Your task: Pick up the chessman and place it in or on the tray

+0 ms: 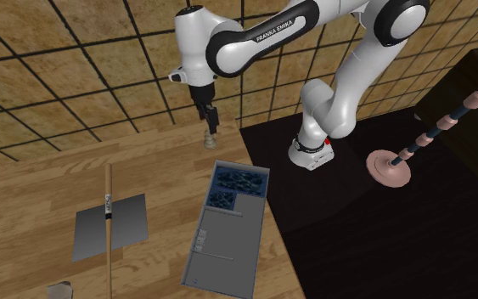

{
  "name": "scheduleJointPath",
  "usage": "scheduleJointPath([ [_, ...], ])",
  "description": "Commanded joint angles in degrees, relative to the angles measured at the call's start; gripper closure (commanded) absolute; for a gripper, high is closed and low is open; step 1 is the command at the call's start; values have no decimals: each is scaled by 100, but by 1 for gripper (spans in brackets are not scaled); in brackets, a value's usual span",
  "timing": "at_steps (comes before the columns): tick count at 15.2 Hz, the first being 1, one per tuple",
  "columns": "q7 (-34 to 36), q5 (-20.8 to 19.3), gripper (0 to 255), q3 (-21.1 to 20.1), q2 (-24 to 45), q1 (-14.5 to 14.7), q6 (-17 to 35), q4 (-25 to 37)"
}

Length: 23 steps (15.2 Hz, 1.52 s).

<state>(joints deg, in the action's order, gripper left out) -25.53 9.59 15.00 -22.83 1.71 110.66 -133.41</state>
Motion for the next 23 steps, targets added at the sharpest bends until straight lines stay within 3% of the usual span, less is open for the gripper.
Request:
scheduleJointPath([
  [1,-98,97,0,54,100,18,190,-106],
  [7,-144,182,0,24,222,69,634,-427],
  [14,-144,182,0,24,221,68,633,-427],
  [15,-144,182,255,24,221,68,633,-427],
  [23,-144,182,255,24,220,68,635,-430],
])
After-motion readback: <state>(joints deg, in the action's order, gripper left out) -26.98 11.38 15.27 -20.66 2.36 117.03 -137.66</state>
